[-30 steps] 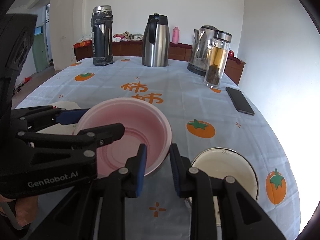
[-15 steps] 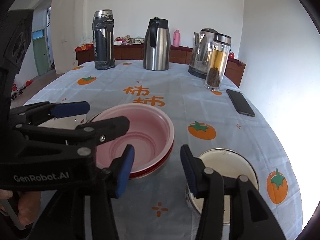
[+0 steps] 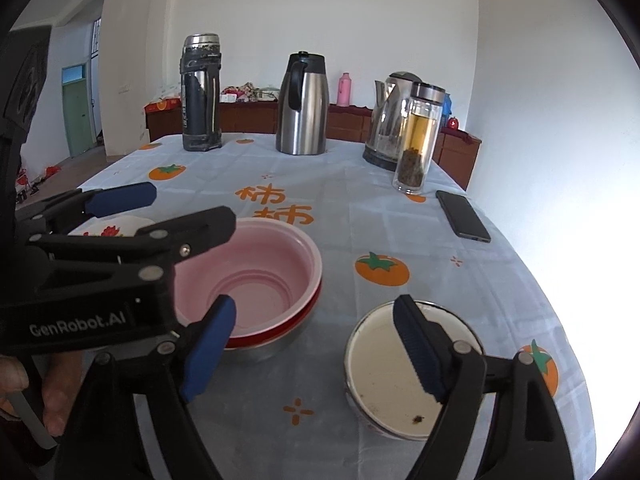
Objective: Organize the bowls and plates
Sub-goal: 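Move both tools to the white enamel bowl rim and grasp it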
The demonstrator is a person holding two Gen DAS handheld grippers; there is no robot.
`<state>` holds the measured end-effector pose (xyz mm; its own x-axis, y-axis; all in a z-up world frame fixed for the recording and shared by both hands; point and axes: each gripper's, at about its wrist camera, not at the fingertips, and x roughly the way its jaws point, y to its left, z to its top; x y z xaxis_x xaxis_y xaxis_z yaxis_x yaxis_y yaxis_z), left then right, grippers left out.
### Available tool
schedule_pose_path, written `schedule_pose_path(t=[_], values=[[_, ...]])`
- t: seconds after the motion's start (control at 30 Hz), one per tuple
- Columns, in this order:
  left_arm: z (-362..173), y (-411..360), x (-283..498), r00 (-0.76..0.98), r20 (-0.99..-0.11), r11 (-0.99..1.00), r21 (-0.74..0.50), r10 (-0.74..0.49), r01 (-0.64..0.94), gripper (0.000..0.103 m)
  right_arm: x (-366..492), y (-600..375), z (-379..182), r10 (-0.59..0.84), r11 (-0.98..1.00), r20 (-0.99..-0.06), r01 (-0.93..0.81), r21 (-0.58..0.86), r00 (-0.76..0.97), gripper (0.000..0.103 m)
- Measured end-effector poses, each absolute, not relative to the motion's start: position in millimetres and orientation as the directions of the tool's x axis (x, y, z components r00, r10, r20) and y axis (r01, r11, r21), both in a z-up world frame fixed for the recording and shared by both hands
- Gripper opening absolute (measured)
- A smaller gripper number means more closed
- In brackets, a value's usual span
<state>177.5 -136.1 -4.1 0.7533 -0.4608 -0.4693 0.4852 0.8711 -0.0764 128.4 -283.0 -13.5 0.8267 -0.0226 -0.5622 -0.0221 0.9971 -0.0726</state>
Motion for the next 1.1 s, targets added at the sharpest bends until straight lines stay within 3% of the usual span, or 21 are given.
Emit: schedule_pose_path(t=[0.7,0.77,0.93,1.1], values=[[-3,-145,169,0.734,-0.494,0.866,-0.086,-0.466,0.492,0.091,94,-332,-5,-0.049,0.999,-0.536,0.045,-0.020,0.843,0.080],[-1,-148,164,0.733,-0.499,0.869,-0.087,-0.462,0.488,0.091,91,-342,-6,-0.061,0.998,-0.536,0.067,-0.008,0.842,0.078],[4,-160,145,0.727,-0.507,0.864,-0.077,-0.464,0.498,0.091,91,-369,-17,-0.080,0.992,-0.558,0.122,0.038,0.826,0.059],[4,-185,124,0.680,-0.513,0.821,-0.090,-0.524,0.564,0.091,95,-388,-26,-0.095,0.987,-0.584,0.153,0.051,0.806,0.046]])
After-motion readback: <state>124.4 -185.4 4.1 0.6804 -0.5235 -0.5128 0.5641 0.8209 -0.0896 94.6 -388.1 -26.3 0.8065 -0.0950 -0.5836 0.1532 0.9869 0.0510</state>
